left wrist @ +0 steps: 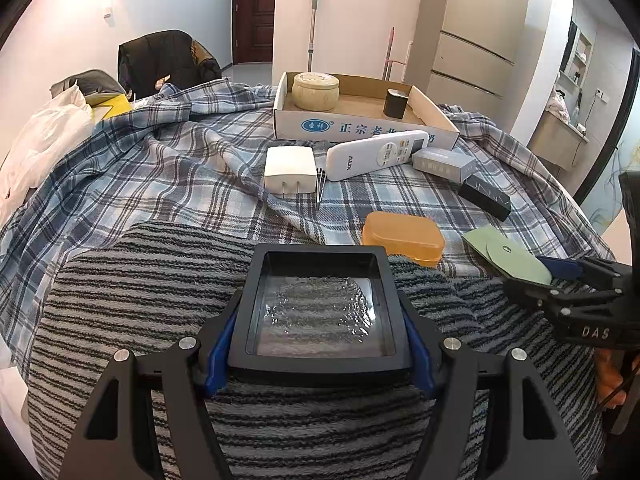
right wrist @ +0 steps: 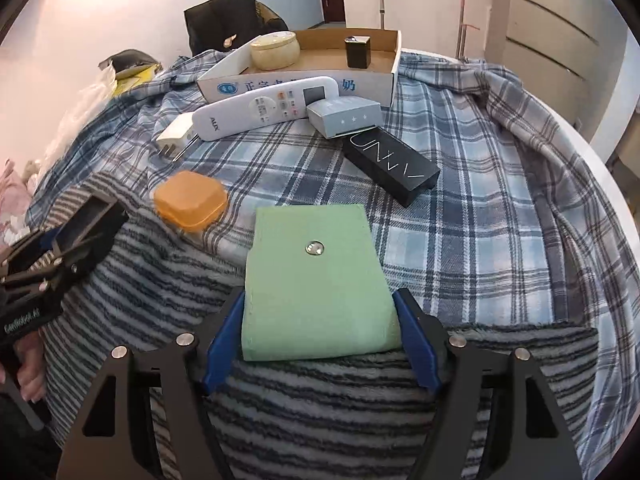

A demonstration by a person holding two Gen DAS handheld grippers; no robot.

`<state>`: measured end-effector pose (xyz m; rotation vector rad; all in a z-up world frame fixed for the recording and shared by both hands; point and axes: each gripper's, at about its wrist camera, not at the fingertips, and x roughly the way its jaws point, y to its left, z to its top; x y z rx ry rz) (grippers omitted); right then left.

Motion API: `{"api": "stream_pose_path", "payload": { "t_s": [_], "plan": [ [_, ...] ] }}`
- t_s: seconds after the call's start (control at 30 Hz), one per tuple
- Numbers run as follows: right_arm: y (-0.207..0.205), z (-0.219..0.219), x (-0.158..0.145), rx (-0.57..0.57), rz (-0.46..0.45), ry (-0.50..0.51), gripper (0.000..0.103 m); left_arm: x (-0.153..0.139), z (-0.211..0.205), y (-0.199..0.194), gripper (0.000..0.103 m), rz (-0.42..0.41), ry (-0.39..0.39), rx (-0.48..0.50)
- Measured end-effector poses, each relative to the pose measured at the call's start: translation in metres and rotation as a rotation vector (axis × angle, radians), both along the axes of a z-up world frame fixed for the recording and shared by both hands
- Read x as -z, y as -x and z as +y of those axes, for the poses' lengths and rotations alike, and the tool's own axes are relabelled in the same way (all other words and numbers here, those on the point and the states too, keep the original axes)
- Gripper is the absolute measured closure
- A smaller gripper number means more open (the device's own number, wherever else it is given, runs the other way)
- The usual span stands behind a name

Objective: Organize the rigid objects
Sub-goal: 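Grasp the pale green card with the right tool while the left tool holds the glass tray, then lower the glass tray into the box with left tool while right tool places green card there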

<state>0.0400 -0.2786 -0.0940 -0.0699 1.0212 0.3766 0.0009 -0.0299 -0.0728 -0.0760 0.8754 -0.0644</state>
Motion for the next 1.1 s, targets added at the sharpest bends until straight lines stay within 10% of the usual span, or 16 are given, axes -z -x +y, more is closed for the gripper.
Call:
{"api": "stream_pose_path", "payload": {
  "t_s": [0.57, 1.1],
  "plan": [
    [0.012, 0.004, -0.031, 0.04, -0.131, 0.009, 0.035, -0.009, 0.004, 0.006, 0.031, -0.04, 0.023, -0.007],
    [-0.044, 0.06, -0.119, -0.005, -0.421, 0.063, 0.034, -0.112, 0.017, -0.041, 0.031, -0.256, -0.026, 0.033]
  ]
}}
